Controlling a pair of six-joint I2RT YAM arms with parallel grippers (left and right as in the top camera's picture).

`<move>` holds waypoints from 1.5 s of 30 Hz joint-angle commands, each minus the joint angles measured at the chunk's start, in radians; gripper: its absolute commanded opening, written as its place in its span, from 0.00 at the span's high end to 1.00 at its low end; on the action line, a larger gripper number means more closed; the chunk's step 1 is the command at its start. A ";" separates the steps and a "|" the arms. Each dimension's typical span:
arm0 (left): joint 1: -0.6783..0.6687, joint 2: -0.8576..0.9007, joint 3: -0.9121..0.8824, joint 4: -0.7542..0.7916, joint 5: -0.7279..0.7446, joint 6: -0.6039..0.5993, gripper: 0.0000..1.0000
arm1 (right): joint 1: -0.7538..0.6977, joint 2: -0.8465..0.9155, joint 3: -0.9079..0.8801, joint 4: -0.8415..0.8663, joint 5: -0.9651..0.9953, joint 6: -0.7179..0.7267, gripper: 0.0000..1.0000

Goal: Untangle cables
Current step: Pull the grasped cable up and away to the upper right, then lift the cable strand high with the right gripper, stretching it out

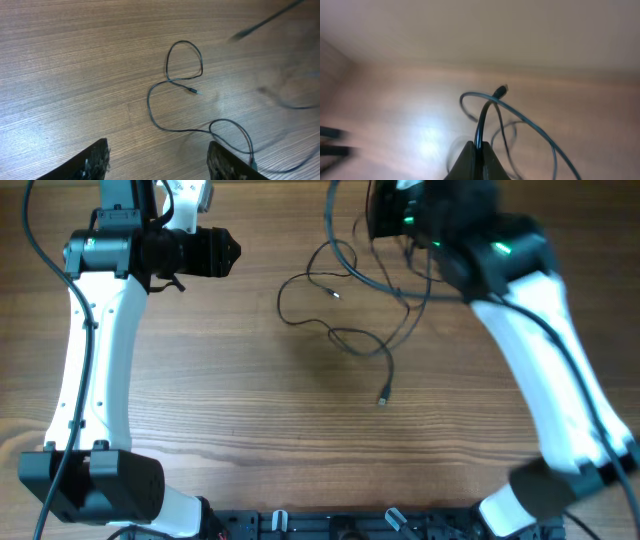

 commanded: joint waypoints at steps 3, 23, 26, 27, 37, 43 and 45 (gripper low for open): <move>0.001 0.011 0.008 0.000 0.023 0.019 0.35 | 0.004 0.126 0.002 -0.171 -0.052 0.084 0.96; 0.001 0.011 0.008 -0.008 0.023 0.020 0.34 | -0.046 -0.145 0.003 -0.114 0.107 -0.145 0.95; 0.001 0.011 0.008 -0.008 0.023 0.019 0.34 | -0.064 -0.135 0.003 -0.214 0.178 -0.131 0.96; 0.001 0.011 0.008 -0.008 0.023 0.020 0.34 | -0.068 -0.131 0.003 -0.245 0.150 -0.132 0.95; 0.001 0.011 0.008 -0.017 0.023 0.020 0.34 | -0.074 -0.093 0.003 -0.253 -0.175 -0.211 0.95; 0.001 0.011 0.008 -0.018 0.023 0.039 0.34 | -0.074 -0.092 0.003 -0.295 -0.088 -0.211 0.95; 0.001 0.011 0.008 -0.019 0.023 0.039 0.34 | -0.074 -0.085 0.003 -0.259 -0.080 -0.212 0.95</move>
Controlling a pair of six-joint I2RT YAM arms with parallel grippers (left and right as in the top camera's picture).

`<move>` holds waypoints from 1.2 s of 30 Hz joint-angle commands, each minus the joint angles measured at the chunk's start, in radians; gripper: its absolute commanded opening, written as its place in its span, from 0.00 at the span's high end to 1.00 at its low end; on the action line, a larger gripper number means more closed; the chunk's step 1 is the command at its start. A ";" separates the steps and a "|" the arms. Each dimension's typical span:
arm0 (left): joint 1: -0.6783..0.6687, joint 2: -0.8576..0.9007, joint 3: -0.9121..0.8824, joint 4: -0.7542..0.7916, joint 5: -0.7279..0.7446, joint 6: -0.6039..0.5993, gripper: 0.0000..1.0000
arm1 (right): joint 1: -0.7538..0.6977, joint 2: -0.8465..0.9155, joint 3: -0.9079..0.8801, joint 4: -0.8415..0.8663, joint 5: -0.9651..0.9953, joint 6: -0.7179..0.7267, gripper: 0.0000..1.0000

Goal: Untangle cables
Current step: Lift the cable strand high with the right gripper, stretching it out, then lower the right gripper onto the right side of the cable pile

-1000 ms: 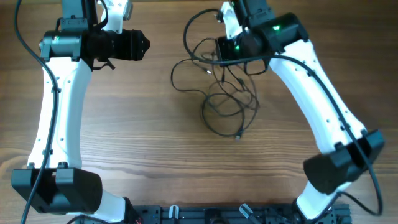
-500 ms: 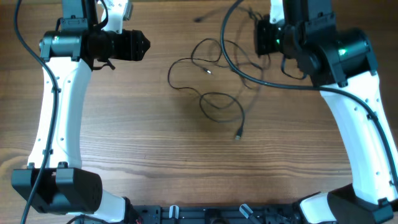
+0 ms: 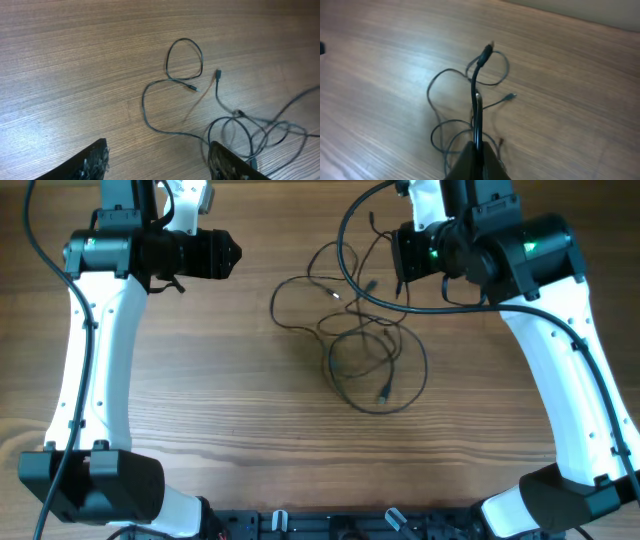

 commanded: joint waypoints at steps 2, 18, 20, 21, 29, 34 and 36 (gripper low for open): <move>0.001 0.011 0.008 -0.005 0.020 0.024 0.34 | -0.002 0.021 0.005 0.084 0.112 0.063 0.95; 0.001 0.011 0.008 -0.019 0.020 0.024 0.34 | -0.046 0.183 0.005 0.449 0.206 0.135 0.95; 0.001 0.011 0.008 -0.019 0.020 0.024 0.34 | -0.058 0.193 0.005 0.411 0.199 0.154 0.95; 0.001 0.011 0.008 -0.018 0.020 0.024 0.34 | -0.064 0.205 0.005 0.387 0.198 0.161 0.95; 0.001 0.011 0.008 -0.019 0.020 0.024 0.34 | -0.070 0.254 0.004 0.244 0.151 0.142 0.68; 0.001 0.011 0.008 -0.019 0.020 0.024 0.34 | -0.069 0.243 0.005 0.248 0.114 0.115 0.46; 0.001 0.011 0.008 -0.019 0.020 0.024 0.34 | -0.069 0.236 0.005 0.250 0.085 0.099 0.45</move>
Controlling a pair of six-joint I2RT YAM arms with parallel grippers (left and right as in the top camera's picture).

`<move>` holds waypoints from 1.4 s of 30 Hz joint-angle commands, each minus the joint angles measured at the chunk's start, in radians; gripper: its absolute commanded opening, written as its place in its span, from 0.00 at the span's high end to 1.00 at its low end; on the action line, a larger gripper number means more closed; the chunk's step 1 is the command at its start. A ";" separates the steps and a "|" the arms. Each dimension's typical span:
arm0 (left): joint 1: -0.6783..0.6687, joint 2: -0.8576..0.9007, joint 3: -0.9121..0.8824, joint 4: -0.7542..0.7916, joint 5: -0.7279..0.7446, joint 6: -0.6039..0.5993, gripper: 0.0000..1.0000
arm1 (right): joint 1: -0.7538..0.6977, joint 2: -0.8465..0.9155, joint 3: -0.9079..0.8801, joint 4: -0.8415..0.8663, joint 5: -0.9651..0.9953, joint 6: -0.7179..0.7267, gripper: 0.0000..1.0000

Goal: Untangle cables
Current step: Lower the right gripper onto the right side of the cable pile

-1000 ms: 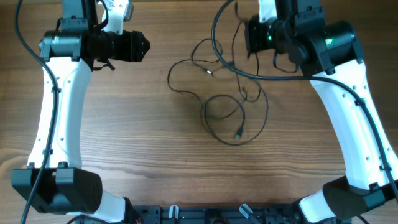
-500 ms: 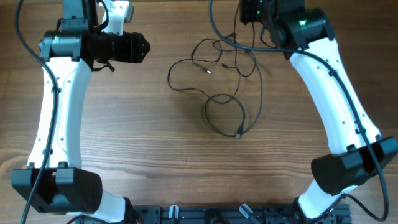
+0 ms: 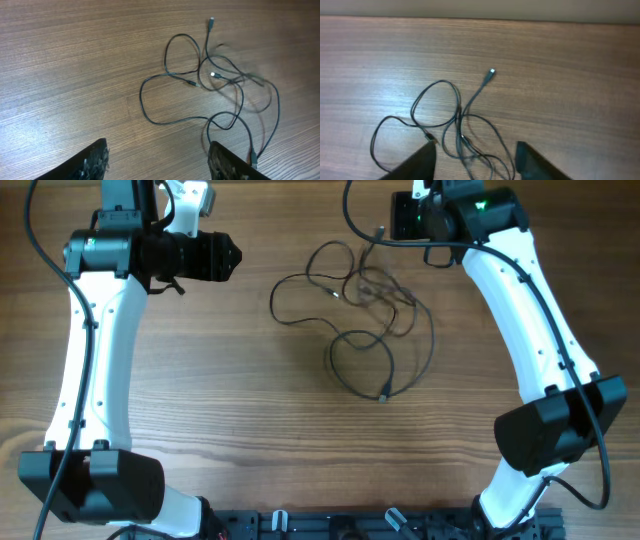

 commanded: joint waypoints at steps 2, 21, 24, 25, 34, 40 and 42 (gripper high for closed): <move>0.001 0.010 0.008 0.000 0.020 0.017 0.34 | 0.005 -0.020 0.005 0.003 -0.092 -0.047 0.43; 0.001 0.010 0.008 -0.005 0.020 0.016 0.34 | 0.005 -0.023 -0.057 -0.229 0.143 0.159 0.35; 0.001 0.010 0.008 -0.008 0.020 0.016 0.34 | 0.005 -0.023 -0.111 -0.238 0.148 0.196 0.36; 0.001 0.010 0.008 -0.008 0.020 0.016 0.34 | 0.005 -0.023 -0.125 -0.238 0.149 0.201 0.36; 0.001 0.010 0.008 -0.007 0.021 0.017 0.35 | 0.005 -0.023 -0.326 -0.138 0.143 0.213 0.36; 0.001 0.010 0.008 -0.008 0.021 0.017 0.35 | -0.001 -0.023 -0.450 0.003 0.140 0.187 0.36; 0.001 0.010 0.008 -0.007 0.020 0.017 0.35 | -0.002 -0.023 -0.495 0.061 0.140 0.188 0.36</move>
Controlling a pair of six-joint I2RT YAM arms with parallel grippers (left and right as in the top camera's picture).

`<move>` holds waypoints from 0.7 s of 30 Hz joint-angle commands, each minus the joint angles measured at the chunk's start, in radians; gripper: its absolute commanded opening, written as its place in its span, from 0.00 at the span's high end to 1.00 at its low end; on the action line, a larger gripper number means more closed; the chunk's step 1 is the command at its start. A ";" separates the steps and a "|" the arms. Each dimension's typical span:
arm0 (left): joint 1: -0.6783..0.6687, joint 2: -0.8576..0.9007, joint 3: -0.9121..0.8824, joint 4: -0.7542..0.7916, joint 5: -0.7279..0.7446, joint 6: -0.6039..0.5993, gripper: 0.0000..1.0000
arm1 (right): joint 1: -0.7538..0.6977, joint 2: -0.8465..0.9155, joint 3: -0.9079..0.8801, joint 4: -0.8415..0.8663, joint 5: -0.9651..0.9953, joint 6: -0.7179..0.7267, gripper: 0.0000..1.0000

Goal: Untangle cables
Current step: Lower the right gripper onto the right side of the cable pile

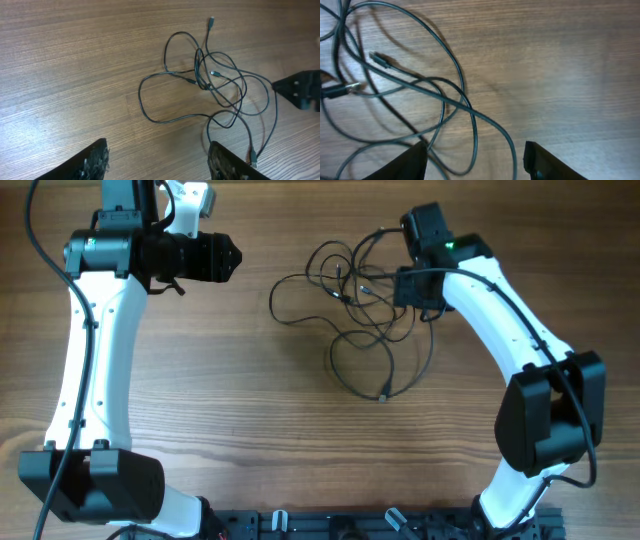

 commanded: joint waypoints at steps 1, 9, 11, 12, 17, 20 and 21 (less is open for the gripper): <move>0.001 0.010 0.008 0.001 0.020 0.017 0.35 | -0.004 -0.018 -0.063 0.059 0.018 -0.005 0.36; 0.001 0.010 0.008 0.000 0.020 0.021 0.35 | -0.073 -0.018 -0.114 0.075 0.043 0.079 0.38; 0.001 0.010 0.008 0.000 0.020 0.021 0.35 | -0.092 -0.018 -0.114 0.073 0.043 0.068 0.38; 0.001 0.010 0.008 0.001 0.020 0.021 0.35 | -0.098 -0.018 -0.114 0.072 0.043 0.066 0.38; 0.001 0.010 0.008 0.000 0.020 0.021 0.35 | -0.117 -0.018 -0.114 0.064 0.023 0.038 0.38; 0.001 0.010 0.008 0.000 0.020 0.021 0.35 | -0.116 -0.018 -0.117 0.056 -0.010 0.040 0.39; 0.001 0.010 0.008 0.000 0.020 0.021 0.35 | -0.116 -0.018 -0.117 0.050 -0.010 0.043 0.39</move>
